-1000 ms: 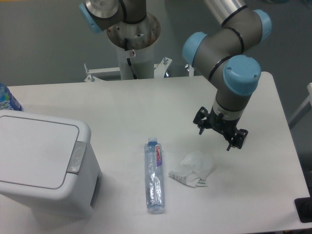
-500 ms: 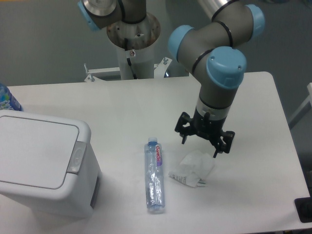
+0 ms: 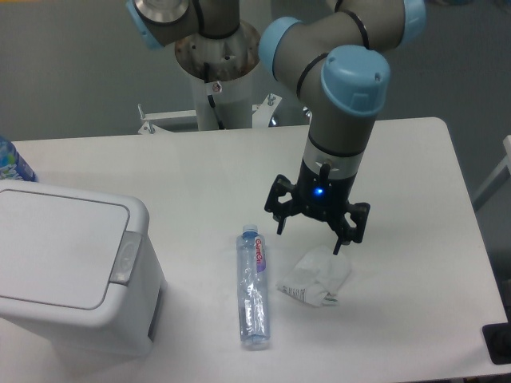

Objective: Open the trash can
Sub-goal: 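Raise the gripper and move it toward the water bottle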

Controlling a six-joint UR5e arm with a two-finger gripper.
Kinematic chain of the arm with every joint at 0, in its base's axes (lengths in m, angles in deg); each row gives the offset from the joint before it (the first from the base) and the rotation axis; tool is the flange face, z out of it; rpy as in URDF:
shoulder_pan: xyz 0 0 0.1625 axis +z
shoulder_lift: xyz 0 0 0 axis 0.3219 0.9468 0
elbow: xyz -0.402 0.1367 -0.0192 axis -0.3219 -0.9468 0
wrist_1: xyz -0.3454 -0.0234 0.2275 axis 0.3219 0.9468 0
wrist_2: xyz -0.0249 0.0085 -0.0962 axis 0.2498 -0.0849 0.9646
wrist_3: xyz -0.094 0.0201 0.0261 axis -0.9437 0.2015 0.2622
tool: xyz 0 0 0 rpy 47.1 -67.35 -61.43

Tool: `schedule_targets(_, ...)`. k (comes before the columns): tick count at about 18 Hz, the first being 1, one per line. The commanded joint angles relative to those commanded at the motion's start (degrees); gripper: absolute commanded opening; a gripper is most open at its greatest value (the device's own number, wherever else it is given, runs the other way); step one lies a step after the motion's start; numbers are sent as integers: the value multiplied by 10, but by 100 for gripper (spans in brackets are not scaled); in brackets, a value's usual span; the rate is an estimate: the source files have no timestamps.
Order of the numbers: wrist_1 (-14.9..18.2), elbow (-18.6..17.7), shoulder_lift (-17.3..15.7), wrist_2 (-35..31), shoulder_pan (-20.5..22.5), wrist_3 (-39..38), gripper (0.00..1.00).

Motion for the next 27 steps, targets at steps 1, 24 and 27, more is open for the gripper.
schedule_targets(1, 0, 0, -2, 0, 0, -7, 100)
schedule_targets(24, -3, 12, -41, 36, -39, -156, 100)
schedule_targets(27, -3, 18, -47, 36, -54, -173, 100)
